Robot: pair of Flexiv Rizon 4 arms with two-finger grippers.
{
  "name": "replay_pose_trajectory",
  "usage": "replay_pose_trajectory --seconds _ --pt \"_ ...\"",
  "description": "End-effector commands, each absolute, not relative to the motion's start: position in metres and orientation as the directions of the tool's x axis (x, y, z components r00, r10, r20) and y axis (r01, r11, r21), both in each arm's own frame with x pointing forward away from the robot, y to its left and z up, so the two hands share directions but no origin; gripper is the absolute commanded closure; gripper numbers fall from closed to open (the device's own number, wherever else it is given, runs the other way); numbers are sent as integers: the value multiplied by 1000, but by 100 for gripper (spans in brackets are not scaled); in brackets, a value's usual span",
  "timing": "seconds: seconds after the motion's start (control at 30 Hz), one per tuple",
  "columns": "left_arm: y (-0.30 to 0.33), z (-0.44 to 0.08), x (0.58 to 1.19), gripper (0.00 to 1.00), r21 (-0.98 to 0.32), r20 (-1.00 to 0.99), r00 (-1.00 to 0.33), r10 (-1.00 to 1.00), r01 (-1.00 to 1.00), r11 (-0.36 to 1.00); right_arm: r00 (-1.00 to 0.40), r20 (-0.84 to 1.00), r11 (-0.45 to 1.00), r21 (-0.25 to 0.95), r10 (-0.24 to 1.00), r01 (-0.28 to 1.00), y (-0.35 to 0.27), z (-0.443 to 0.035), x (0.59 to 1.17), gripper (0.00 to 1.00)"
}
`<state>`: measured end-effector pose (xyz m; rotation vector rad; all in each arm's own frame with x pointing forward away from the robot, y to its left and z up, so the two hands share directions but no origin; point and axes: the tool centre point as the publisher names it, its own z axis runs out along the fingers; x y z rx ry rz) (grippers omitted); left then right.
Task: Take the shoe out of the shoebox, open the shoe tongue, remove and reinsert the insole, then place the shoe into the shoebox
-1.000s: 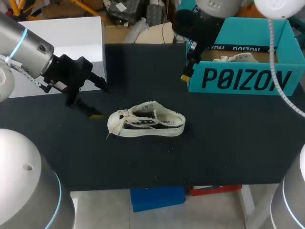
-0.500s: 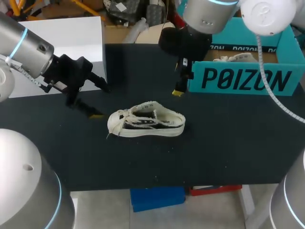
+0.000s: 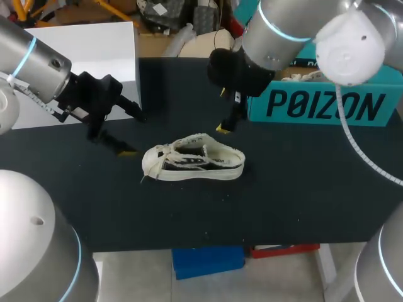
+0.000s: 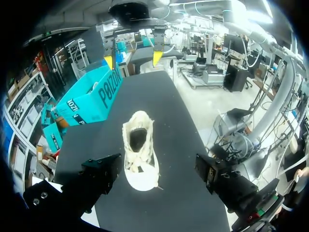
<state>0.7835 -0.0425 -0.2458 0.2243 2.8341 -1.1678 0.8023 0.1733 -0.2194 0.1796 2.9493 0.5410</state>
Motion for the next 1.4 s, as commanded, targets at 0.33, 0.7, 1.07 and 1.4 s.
replay_pose_trajectory --seconds 0.33,0.7,1.07,1.4 --pt "-43 -247 783 0 -695 -122 -987 107 162 701 -980 -94 762 643 173 73 158 -284 796 0" --pt "-43 -247 783 0 -695 -122 -987 107 162 701 -987 -72 661 749 141 40 149 -315 812 0" --pt "-43 -247 783 0 -695 -122 -987 107 162 701 -992 -97 606 795 80 -29 152 -342 823 0" --pt "-43 -247 783 0 -695 -122 -987 107 162 701 -992 -99 588 808 75 -36 150 -364 828 0"
